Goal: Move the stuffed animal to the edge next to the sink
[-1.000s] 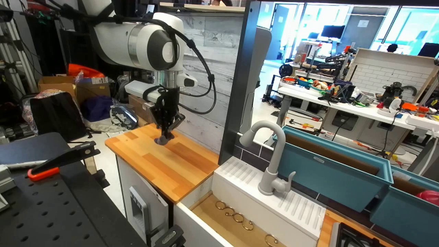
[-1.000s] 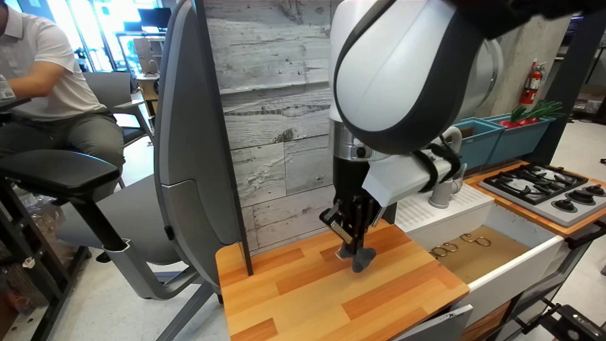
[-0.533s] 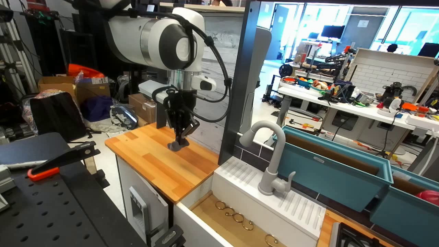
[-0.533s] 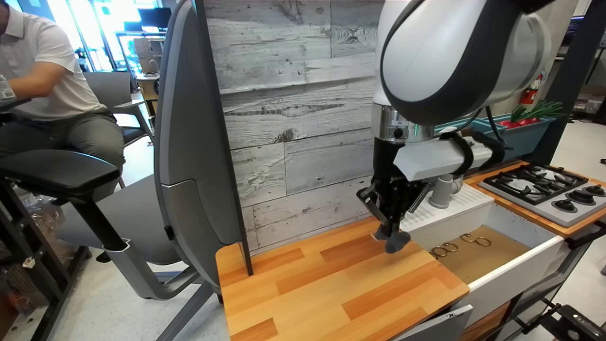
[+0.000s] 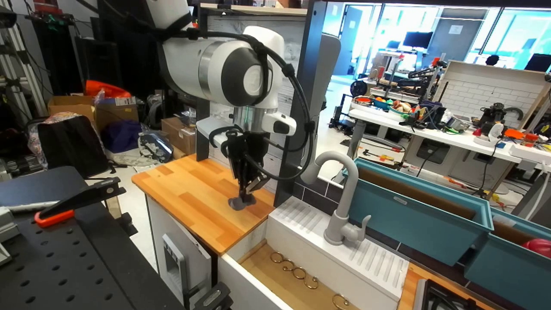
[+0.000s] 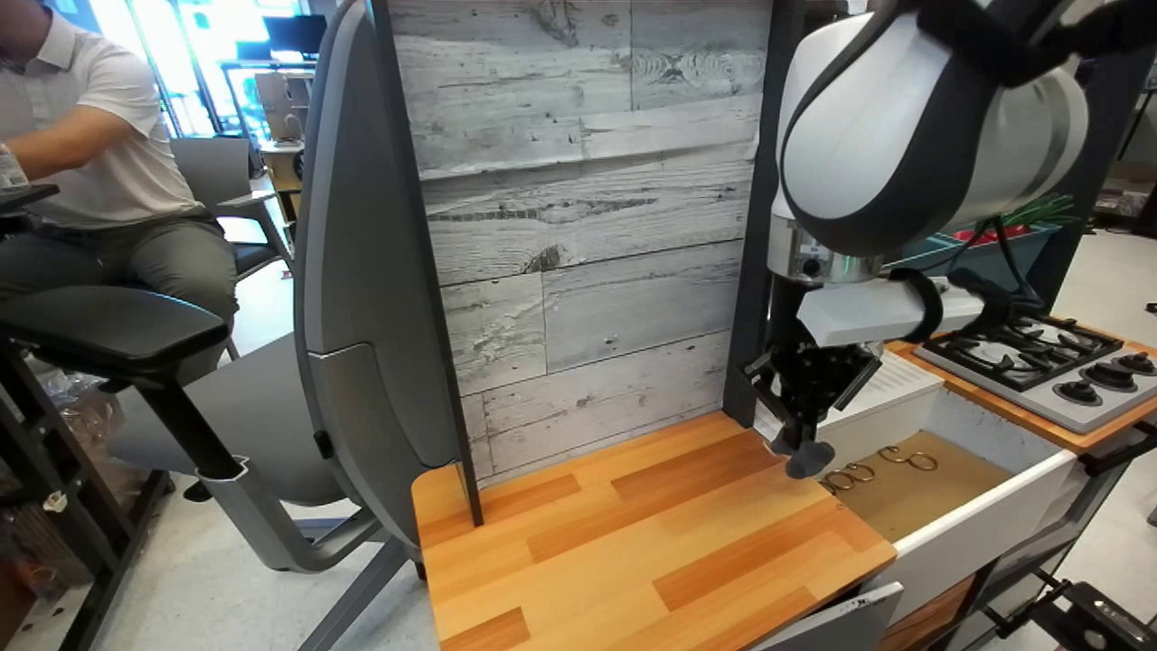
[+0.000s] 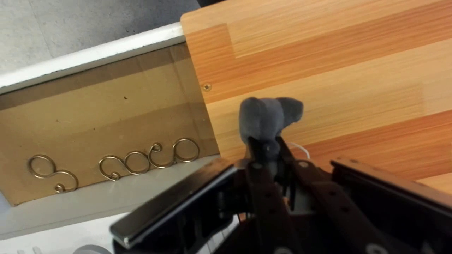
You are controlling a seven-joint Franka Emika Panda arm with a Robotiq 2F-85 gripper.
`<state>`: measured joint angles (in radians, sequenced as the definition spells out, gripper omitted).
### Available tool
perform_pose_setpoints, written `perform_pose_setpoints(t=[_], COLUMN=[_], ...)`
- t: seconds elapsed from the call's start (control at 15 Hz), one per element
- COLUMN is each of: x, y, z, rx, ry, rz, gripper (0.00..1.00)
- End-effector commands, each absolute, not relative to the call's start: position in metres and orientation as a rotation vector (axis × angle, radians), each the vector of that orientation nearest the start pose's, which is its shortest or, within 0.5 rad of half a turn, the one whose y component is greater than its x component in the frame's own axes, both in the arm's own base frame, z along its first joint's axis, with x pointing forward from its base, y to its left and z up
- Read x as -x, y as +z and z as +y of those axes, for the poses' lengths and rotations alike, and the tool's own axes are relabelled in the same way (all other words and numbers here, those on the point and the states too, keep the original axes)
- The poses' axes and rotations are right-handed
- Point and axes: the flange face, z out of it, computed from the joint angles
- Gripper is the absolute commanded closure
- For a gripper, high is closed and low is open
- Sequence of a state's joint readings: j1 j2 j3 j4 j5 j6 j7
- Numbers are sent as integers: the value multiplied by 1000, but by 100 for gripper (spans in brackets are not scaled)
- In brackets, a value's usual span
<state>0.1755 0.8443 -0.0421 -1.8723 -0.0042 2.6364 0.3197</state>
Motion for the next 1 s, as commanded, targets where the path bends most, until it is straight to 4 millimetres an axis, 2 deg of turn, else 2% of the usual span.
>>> perform_pose_setpoints(t=[0.0, 0.4, 0.73, 0.8, 0.87, 0.93], x=[-603, -605, -605, -603, -602, -601], y=[28, -4, 2, 1, 2, 3], z=[67, 62, 80, 83, 86, 89], rx=[3175, 3190, 3175, 3176, 3178, 3180], ry=[139, 182, 176, 179, 179, 177], rz=[328, 295, 200, 179, 159, 141], gripper=[97, 97, 97, 64, 63, 56])
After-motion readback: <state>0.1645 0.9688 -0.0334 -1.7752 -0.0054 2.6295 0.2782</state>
